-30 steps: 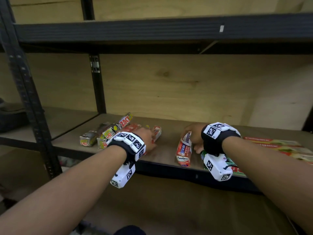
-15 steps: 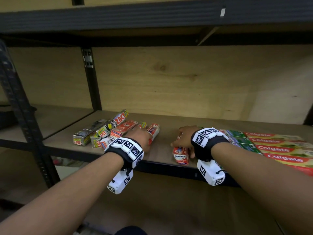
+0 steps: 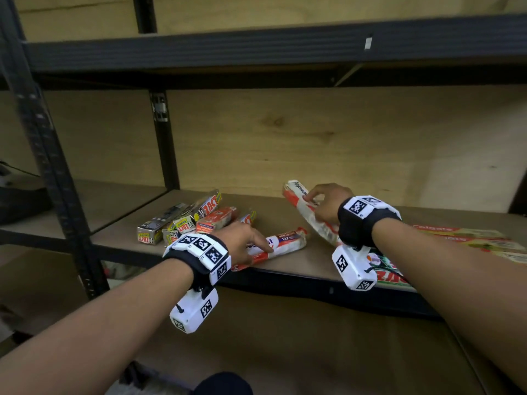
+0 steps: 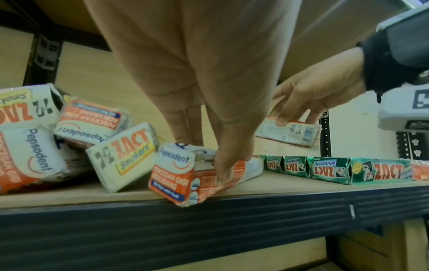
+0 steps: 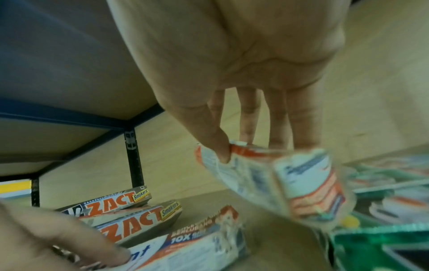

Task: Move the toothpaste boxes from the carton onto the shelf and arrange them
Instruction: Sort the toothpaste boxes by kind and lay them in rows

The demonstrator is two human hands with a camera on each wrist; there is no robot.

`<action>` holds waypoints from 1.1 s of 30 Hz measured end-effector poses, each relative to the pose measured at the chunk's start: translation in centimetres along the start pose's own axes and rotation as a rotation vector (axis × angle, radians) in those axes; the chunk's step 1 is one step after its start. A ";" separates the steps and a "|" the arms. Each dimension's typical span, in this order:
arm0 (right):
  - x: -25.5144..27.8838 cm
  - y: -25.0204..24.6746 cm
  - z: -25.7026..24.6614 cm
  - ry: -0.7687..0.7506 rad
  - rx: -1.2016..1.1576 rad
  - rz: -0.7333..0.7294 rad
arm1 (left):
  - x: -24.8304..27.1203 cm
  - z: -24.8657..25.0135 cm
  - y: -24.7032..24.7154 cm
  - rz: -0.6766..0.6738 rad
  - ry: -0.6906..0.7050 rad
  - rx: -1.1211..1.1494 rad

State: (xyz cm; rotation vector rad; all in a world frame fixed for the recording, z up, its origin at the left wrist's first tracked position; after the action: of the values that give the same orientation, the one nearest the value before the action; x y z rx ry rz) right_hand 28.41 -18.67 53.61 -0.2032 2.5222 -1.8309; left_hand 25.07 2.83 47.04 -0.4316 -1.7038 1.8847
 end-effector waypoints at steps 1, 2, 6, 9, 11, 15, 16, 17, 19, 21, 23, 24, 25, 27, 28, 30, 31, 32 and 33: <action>0.1 -0.5 -0.1 -0.016 0.012 0.011 | 0.2 0.1 0.0 0.006 0.027 0.017; 0.0 -0.9 -0.3 -0.040 0.031 0.017 | 0.3 0.2 -0.1 0.013 0.049 0.040; -0.3 -0.9 -2.0 -0.130 0.212 -0.011 | 0.5 -0.1 -0.2 0.021 0.086 0.098; -1.1 0.4 -2.7 -0.143 0.293 -0.045 | 0.5 -0.1 -0.2 0.042 0.141 0.082; -1.7 1.2 -2.9 -0.166 0.283 -0.060 | 0.5 -0.1 -0.1 0.051 0.184 0.082; -3.0 2.6 -3.1 -0.208 0.263 -0.137 | 0.2 0.1 0.1 0.044 0.237 0.099; -3.3 2.9 -3.2 -0.218 0.253 -0.151 | 0.1 0.2 0.2 0.043 0.246 0.098; -3.4 2.9 -3.2 -0.223 0.240 -0.159 | 0.0 0.2 0.2 0.042 0.255 0.098; -3.8 3.0 -2.9 -0.219 0.219 -0.173 | -0.3 0.3 0.2 0.057 0.258 0.075; -4.0 3.1 -2.2 -0.207 0.180 -0.203 | -0.9 0.4 0.2 0.101 0.198 0.014; -4.2 3.1 -1.9 -0.201 0.152 -0.233 | -1.5 0.4 0.3 0.142 0.115 -0.042; -4.3 3.1 -1.8 -0.202 0.149 -0.235 | -1.9 0.4 0.3 0.160 0.087 -0.061; -4.4 3.1 -1.8 -0.203 0.152 -0.233 | -2.3 0.3 0.3 0.181 0.066 -0.075; -4.6 3.2 -1.7 -0.209 0.157 -0.236 | -2.8 0.1 0.2 0.207 0.020 -0.087; -4.7 3.3 -1.7 -0.213 0.156 -0.237 | -3.0 0.0 0.1 0.213 -0.002 -0.089; -4.8 3.4 -1.5 -0.219 0.148 -0.239 | -3.3 0.1 0.0 0.206 -0.029 -0.100; -4.7 3.4 -1.4 -0.225 0.149 -0.237 | -3.5 0.1 -0.1 0.199 -0.039 -0.106; -4.7 3.4 -1.4 -0.226 0.152 -0.234 | -3.7 0.2 -0.2 0.195 -0.049 -0.111; -4.8 3.5 -1.4 -0.224 0.158 -0.233 | -3.9 0.1 -0.3 0.193 -0.061 -0.114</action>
State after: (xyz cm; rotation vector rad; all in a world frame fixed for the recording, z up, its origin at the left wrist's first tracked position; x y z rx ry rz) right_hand 32.67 -15.71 50.47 -0.6825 2.2725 -1.9476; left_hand 28.18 0.40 46.80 -0.6080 -1.8743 1.9588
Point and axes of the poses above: each hand's wrist, its own x-axis away from the middle knuckle, its own y-axis out of the palm, z = x × y, the point moved 4 cm from there along -x, towards the middle knuckle, and after that the axes turned 12 degrees about -z, right-handed, at the moved point
